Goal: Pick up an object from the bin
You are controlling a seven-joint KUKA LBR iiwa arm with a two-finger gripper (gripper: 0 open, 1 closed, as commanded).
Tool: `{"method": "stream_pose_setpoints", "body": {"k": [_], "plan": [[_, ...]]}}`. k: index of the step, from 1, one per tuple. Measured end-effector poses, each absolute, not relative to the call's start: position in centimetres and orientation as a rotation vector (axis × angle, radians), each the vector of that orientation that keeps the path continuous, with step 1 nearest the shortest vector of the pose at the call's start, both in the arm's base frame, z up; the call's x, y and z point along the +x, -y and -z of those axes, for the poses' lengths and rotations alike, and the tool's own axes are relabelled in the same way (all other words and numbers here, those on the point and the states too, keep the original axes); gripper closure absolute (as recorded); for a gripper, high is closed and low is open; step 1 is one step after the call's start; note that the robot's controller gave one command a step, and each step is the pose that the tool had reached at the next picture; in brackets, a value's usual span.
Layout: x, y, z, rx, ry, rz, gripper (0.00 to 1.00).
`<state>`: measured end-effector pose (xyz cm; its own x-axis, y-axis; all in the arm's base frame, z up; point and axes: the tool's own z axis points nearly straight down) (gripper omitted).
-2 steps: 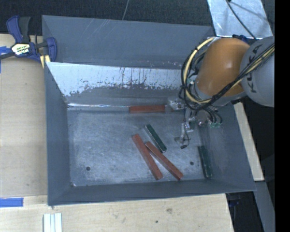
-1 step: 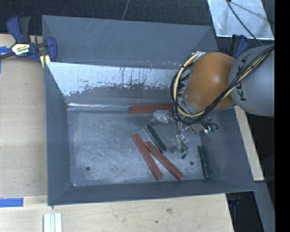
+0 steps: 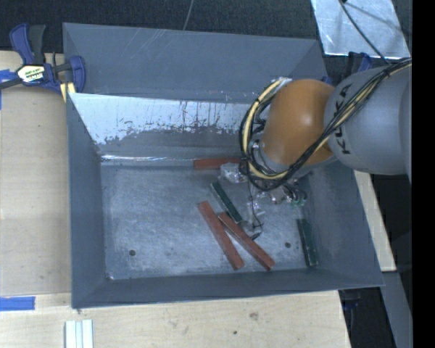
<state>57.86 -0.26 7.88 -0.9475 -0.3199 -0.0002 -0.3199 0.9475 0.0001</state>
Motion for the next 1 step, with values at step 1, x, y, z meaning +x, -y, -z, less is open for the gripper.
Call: {"method": "stream_pose_setpoints", "body": {"k": [1], "plan": [[56.53,0.35,-7.63,-0.256,-3.127,-0.001,0.00]]}}
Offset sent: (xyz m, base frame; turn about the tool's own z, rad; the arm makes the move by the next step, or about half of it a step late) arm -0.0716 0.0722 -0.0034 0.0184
